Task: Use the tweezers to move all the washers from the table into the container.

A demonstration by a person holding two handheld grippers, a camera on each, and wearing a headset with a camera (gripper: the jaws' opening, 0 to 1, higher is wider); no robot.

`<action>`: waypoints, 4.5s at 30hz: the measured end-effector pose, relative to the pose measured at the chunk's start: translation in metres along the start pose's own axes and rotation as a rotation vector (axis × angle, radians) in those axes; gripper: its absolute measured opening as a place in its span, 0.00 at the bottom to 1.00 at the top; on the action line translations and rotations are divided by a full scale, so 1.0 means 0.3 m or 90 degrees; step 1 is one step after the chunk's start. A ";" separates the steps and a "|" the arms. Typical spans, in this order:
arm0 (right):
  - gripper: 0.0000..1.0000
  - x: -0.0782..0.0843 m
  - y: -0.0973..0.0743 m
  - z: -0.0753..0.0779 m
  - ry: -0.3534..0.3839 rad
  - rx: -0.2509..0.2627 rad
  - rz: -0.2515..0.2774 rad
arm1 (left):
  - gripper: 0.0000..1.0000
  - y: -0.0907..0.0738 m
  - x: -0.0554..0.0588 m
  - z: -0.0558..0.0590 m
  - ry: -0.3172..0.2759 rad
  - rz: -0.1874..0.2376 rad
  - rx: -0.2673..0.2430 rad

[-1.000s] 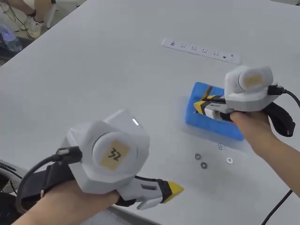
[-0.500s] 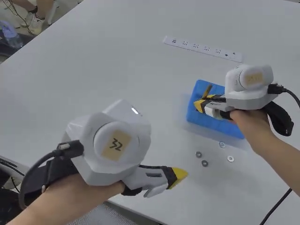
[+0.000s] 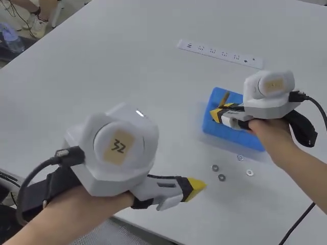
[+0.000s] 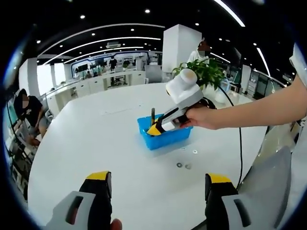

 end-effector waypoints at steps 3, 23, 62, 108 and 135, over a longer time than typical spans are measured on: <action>0.04 -0.002 -0.001 0.000 0.001 0.000 0.000 | 0.57 -0.013 0.001 0.000 0.039 -0.002 -0.008; 0.04 -0.005 0.001 -0.002 -0.004 0.000 -0.002 | 0.00 -0.070 -0.068 0.016 0.082 0.074 0.037; 0.05 -0.095 -0.294 -0.146 0.009 -0.015 0.133 | 0.99 -0.050 -0.054 0.008 -0.055 0.102 0.025; 0.05 0.207 -0.208 -0.241 0.015 -0.036 0.013 | 0.99 -0.029 0.012 0.027 -0.015 0.042 0.018; 0.04 0.212 -0.195 -0.253 -0.013 -0.018 0.031 | 0.96 -0.030 0.019 0.028 -0.012 0.036 0.015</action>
Point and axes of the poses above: the centre of the closed fingertips' face, and the gripper's own axes: y roughly forward along the fingers, z roughly to its right, x roughly out of its underside, the point moved 4 cm from there along -y, roughly backward along the fingers
